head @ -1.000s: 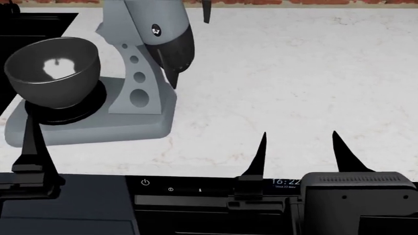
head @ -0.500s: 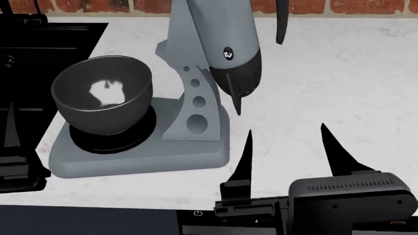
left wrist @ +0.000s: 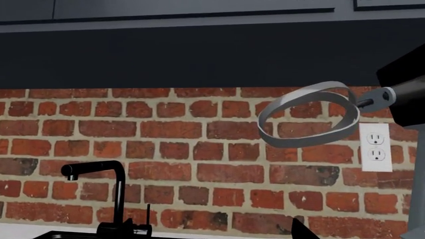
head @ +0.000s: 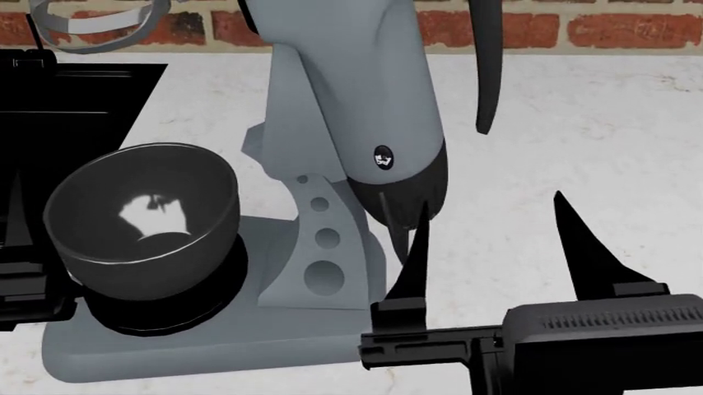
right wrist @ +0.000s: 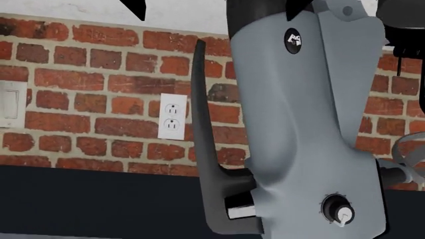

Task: Close the stand mixer head.

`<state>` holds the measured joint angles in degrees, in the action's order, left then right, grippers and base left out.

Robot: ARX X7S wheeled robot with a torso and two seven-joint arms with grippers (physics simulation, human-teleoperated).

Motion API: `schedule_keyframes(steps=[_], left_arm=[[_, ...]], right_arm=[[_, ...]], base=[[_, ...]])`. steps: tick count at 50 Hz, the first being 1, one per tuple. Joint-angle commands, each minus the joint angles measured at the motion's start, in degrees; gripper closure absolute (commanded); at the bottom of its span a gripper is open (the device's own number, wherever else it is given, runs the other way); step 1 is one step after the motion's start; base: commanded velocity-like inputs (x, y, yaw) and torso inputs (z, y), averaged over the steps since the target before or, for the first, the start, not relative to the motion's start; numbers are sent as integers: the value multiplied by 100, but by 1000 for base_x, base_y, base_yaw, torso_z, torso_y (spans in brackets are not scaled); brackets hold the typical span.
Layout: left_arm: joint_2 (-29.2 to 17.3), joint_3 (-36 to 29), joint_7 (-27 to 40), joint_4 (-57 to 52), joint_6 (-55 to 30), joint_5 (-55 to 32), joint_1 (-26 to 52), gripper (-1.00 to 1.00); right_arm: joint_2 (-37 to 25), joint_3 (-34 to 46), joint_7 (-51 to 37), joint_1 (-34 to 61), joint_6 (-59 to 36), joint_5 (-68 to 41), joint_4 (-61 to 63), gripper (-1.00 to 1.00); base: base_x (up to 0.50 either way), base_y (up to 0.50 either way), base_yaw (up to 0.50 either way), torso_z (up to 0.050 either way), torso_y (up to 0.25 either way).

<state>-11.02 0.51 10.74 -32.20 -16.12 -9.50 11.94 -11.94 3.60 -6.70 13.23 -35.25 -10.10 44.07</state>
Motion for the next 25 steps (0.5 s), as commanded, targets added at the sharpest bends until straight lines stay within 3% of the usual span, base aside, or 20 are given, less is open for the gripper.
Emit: schedule_keyframes(steps=[1, 3, 6, 14, 25], left_arm=[[-33, -57, 24, 81, 92, -3, -3, -100], [-46, -76, 26, 72, 81, 0, 4, -100], [-74, -71, 23, 74, 85, -14, -1, -100], [-116, -5, 56, -45, -9, -130, 8, -100], [-149, 67, 77, -72, -47, -286, 21, -100]], right_arm=[[-586, -279, -1011, 907, -2076, -1037, 1591, -100], [-1412, -549, -2452, 1538, -2416, -2756, 1590, -100], [-1388, -1510, -3163, 2416, -3614, -4838, 1347, -100], [-1462, -1669, -3853, 3726, -4559, -5906, 584, -100], [-1450, -872, -4130, 5098, -5229, -6134, -870, -100]], base=[[0, 0, 0, 0, 0], [0, 0, 0, 0, 0], [0, 0, 0, 0, 0], [0, 0, 0, 0, 0], [0, 0, 0, 0, 0]])
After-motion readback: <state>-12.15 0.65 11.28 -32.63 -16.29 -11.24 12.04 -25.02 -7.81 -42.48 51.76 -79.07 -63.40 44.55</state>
